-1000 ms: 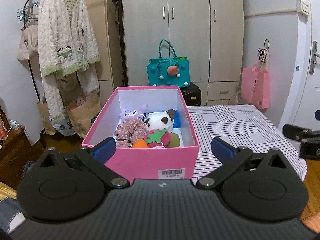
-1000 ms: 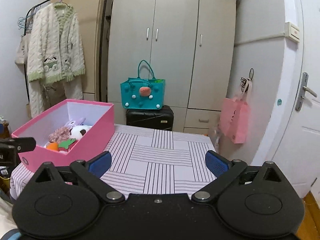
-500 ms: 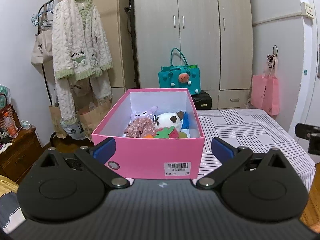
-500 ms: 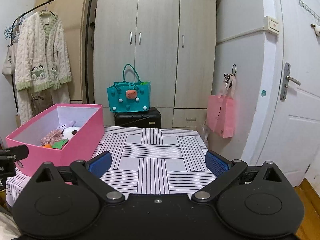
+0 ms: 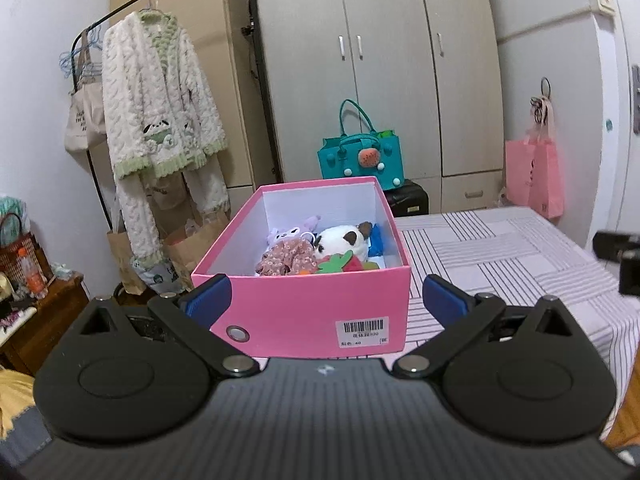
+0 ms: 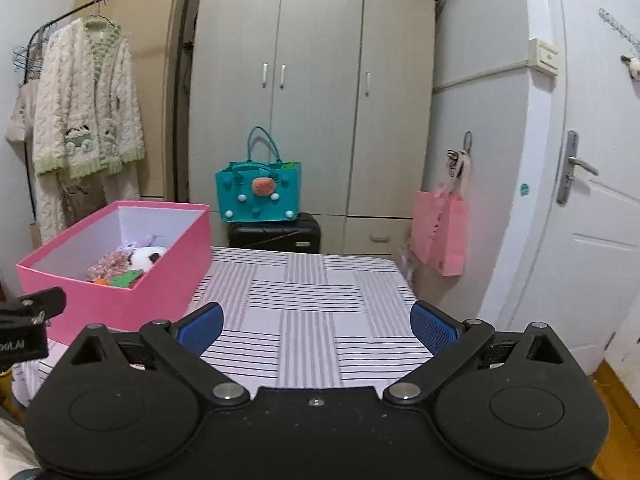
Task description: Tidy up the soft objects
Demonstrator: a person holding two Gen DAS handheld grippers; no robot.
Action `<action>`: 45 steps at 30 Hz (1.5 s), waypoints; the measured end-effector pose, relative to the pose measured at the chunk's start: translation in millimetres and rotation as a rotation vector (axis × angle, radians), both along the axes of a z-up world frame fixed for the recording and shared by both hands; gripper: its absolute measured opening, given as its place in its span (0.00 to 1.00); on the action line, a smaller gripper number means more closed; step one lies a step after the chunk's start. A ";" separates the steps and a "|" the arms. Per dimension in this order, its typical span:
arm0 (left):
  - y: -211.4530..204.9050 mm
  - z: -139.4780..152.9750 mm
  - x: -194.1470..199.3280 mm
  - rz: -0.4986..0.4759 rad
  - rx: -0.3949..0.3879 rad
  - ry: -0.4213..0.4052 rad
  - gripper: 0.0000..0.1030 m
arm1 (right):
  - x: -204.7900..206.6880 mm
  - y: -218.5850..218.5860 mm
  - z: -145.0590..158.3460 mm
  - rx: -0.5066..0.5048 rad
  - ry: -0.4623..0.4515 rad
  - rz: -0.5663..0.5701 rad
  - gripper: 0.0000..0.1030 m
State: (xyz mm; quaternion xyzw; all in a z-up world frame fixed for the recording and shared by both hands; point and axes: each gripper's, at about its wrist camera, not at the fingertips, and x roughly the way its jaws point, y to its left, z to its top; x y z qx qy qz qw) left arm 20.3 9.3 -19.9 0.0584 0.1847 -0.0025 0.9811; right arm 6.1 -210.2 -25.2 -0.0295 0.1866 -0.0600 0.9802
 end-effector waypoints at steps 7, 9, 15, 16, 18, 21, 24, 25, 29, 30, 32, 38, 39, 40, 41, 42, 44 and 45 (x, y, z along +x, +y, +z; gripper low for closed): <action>-3.4 0.4 -3.5 -0.013 -0.011 -0.002 1.00 | -4.9 -11.7 0.8 0.021 0.009 -0.030 0.99; -2.8 0.0 -3.2 -0.005 -0.012 -0.001 1.00 | -3.8 -13.9 -0.1 0.030 0.015 -0.036 0.99; 3.4 0.0 -2.2 0.031 -0.041 -0.006 1.00 | -2.2 -13.0 -2.2 0.048 0.018 -0.024 0.99; 4.5 -0.3 -1.6 0.036 -0.044 -0.004 1.00 | -1.9 -12.2 -2.2 0.048 0.016 -0.021 0.99; 4.5 -1.3 -1.5 0.044 -0.048 -0.004 1.00 | -2.3 -10.5 -2.1 0.048 0.010 -0.014 0.99; 7.5 -2.0 0.5 0.045 -0.061 -0.001 1.00 | -2.5 -8.9 -2.4 0.045 0.006 -0.009 0.99; 7.7 -3.2 2.2 0.048 -0.061 0.002 1.00 | -1.0 -7.5 -3.3 0.038 0.009 -0.013 0.99; 7.4 -3.0 2.8 0.047 -0.060 0.002 1.00 | -0.6 -7.2 -3.8 0.036 0.010 -0.015 0.99; 7.8 -3.7 3.3 0.041 -0.056 0.004 1.00 | -0.4 -7.1 -4.4 0.037 0.009 -0.015 0.99; 8.3 -3.6 3.1 0.040 -0.059 0.002 1.00 | -0.2 -7.2 -4.7 0.037 0.007 -0.014 0.99; 8.5 -3.9 2.1 0.040 -0.060 -0.003 1.00 | -0.3 -7.0 -5.5 0.036 0.001 -0.013 0.99; 8.0 -4.9 -0.7 0.035 -0.056 -0.022 1.00 | -2.5 -3.9 -7.5 0.028 -0.011 -0.001 0.99; 8.4 -5.2 -1.1 0.036 -0.059 -0.026 1.00 | -4.0 -3.0 -7.3 0.027 -0.016 -0.002 0.99; 8.8 -5.6 -1.1 0.037 -0.062 -0.029 1.00 | -4.8 -2.5 -7.2 0.026 -0.022 -0.003 0.99; 8.4 -6.3 -1.2 0.039 -0.061 -0.031 1.00 | -5.1 -2.4 -6.7 0.024 -0.027 -0.005 0.99; 8.5 -7.0 -0.9 0.041 -0.059 -0.032 1.00 | -5.4 -2.2 -6.3 0.022 -0.032 -0.010 0.99; 8.4 -7.5 -0.8 0.041 -0.059 -0.033 1.00 | -6.9 -1.9 -5.5 0.017 -0.039 -0.018 0.99; 8.4 -7.4 -0.8 0.040 -0.059 -0.033 1.00 | -7.4 -1.8 -4.9 0.017 -0.043 -0.018 0.99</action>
